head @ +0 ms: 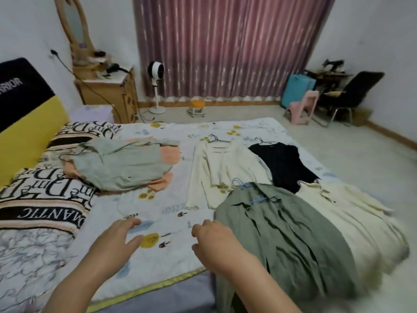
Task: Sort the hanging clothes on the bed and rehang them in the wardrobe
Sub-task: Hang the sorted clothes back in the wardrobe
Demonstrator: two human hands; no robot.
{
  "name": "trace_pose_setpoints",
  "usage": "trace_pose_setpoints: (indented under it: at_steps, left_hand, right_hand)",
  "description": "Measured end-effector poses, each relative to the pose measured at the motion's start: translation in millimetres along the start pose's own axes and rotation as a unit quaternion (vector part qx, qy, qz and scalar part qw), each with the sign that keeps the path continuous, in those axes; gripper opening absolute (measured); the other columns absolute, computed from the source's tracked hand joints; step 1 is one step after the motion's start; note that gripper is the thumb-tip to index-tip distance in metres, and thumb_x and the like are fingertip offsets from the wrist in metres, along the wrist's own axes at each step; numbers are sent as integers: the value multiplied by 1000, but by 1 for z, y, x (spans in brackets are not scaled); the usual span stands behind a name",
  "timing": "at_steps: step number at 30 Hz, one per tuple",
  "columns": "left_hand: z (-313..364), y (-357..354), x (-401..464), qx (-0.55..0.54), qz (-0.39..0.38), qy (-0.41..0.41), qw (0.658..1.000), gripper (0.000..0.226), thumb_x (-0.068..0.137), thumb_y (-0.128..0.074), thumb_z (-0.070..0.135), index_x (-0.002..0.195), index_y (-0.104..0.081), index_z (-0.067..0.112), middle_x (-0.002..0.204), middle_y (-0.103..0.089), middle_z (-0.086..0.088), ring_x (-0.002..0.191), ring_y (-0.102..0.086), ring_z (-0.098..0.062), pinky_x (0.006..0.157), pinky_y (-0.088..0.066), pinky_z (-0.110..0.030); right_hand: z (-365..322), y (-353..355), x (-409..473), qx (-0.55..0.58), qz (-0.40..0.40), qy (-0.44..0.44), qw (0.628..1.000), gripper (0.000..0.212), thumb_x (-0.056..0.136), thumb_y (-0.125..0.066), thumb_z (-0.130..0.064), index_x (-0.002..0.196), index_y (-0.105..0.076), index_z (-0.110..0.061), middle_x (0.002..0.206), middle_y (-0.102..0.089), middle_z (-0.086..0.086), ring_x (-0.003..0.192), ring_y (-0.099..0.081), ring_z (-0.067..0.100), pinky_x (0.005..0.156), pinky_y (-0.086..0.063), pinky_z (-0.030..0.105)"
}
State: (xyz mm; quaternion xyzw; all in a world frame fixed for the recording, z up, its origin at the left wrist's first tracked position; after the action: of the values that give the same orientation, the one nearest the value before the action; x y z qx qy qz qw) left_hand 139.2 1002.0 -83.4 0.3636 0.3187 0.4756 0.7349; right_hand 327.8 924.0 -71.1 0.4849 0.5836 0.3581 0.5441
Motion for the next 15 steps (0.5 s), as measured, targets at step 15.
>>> trace_pose_setpoints:
  at_steps: [15]
  left_hand:
    - [158,-122,65,38,-165,-172,970,37,96,-46,33,132,-41,28,136,-44,6,123,-45,-10,100,-37,-24]
  right_hand:
    - [175,-5,-54,94,19,-226,969,33,96,-41,-23,128,-46,-14,133,-44,10,125,-38,29,101,-35,38]
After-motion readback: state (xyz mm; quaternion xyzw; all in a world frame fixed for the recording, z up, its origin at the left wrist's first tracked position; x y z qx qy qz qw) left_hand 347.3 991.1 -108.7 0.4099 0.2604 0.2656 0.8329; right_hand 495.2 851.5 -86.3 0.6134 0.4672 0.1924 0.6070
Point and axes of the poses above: each hand's wrist, its own x-axis towards the middle knuckle, its own y-axis out of the back of the hand, z = x × y, the point moved 2 cm from there along x, towards the middle knuckle
